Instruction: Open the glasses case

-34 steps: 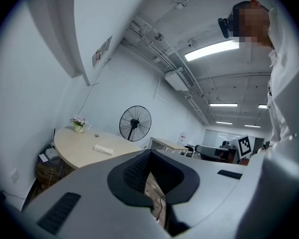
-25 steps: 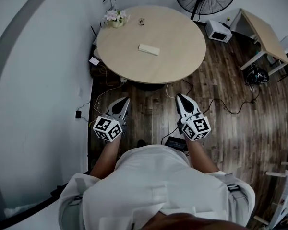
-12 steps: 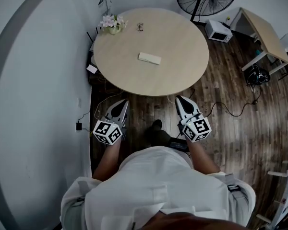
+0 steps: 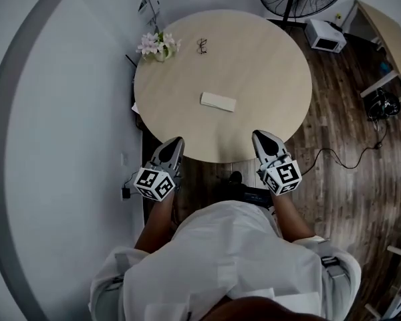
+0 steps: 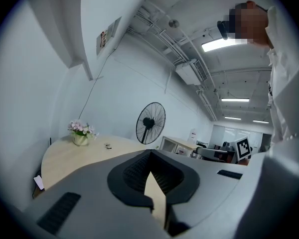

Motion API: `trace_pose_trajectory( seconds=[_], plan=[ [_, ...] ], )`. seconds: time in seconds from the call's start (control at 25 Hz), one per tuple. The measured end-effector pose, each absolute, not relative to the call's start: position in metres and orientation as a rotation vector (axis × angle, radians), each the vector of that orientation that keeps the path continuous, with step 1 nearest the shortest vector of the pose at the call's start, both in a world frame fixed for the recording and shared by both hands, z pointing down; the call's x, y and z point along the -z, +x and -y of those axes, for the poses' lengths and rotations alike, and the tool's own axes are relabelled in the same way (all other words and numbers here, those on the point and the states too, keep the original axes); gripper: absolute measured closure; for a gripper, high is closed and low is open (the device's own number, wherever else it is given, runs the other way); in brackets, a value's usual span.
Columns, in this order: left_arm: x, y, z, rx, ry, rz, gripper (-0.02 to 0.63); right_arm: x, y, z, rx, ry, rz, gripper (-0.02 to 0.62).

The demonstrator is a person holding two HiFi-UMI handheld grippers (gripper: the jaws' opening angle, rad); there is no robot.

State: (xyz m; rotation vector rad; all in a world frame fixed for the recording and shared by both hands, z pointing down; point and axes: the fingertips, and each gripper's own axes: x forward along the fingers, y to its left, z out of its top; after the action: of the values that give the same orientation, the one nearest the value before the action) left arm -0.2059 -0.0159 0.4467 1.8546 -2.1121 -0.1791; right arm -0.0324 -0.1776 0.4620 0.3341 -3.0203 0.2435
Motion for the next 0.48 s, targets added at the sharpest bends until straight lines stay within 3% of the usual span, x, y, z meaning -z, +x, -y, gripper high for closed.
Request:
trace_pose_trajectory(
  seconds=[0.48],
  plan=[
    [-0.463,-0.276,0.092,0.044,1.808,2.170,0.594,-0.487,-0.102,0.255,-0.189,0.201,3.046,0.566]
  ],
)
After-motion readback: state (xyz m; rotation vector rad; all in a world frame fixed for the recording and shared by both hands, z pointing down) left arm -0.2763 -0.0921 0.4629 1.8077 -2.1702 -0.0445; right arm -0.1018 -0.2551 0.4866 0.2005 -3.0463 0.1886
